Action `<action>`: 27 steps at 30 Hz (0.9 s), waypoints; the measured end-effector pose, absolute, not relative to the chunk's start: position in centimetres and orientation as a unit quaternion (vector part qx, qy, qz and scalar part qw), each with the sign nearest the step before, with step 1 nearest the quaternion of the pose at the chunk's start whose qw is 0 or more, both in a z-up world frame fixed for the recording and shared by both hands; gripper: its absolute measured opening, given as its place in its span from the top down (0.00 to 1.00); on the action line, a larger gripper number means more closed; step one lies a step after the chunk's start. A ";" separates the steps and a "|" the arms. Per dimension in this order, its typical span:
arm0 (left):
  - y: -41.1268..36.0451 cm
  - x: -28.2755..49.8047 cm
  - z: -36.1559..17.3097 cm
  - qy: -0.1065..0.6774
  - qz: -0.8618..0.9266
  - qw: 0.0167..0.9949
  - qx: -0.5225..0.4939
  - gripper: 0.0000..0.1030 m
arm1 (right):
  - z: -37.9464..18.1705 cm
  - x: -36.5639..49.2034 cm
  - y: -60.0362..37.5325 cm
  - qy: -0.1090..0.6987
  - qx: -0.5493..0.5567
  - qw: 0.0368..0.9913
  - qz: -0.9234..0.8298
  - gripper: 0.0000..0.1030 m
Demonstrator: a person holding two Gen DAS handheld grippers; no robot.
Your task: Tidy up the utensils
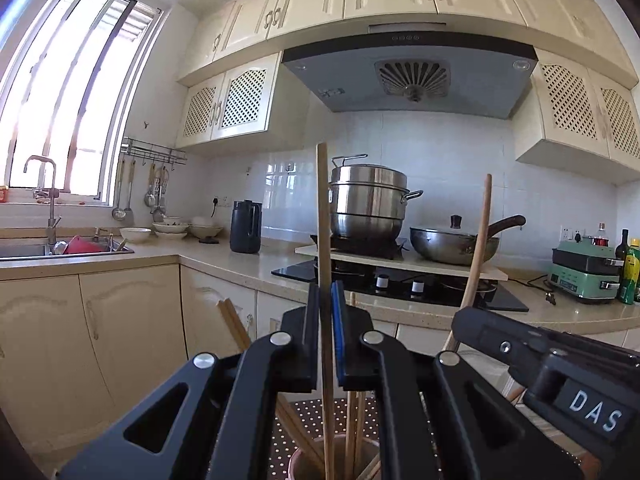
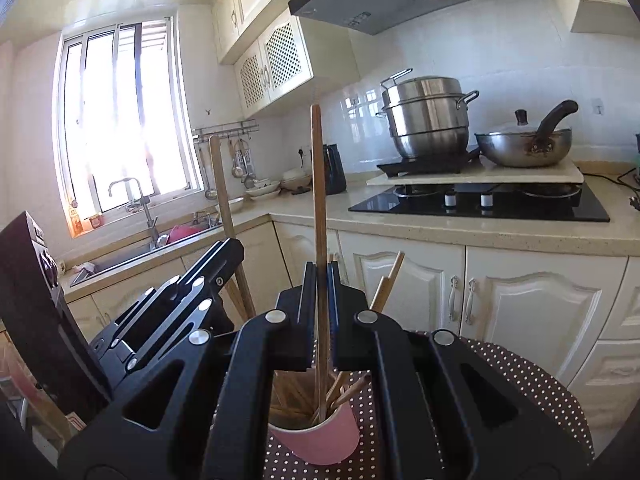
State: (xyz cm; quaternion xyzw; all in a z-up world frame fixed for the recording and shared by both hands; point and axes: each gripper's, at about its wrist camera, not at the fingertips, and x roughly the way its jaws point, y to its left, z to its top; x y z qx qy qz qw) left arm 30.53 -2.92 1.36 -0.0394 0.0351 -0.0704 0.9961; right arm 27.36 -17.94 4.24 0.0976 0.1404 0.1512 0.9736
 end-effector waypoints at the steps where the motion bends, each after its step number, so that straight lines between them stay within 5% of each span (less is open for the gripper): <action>1: -2.8 30.4 1.2 0.040 -0.074 0.996 -0.039 0.93 | 4.1 27.3 -17.9 0.143 0.095 0.973 0.154 0.94; 5: -2.8 30.0 1.0 0.043 -0.070 0.996 -0.025 0.91 | 4.1 27.0 -17.9 0.148 0.090 0.972 0.157 0.92; 6: -2.8 29.9 1.0 0.043 -0.070 0.996 -0.022 0.81 | 4.1 26.9 -17.9 0.150 0.091 0.972 0.157 0.91; 9: -2.6 29.5 1.1 0.041 -0.068 0.997 -0.020 0.71 | 4.4 26.7 -18.5 0.151 0.097 0.974 0.142 0.59; 10: -2.4 29.5 1.2 0.044 -0.071 0.996 -0.023 0.71 | 4.6 26.5 -18.7 0.147 0.099 0.974 0.139 0.37; 22: -2.2 26.2 4.4 0.022 -0.074 0.997 -0.019 0.68 | 6.6 23.7 -19.7 0.127 0.088 0.980 0.127 0.34; 27: -2.5 23.3 5.0 0.020 -0.093 0.995 -0.005 0.54 | 6.7 21.0 -20.4 0.115 0.088 0.983 0.114 0.28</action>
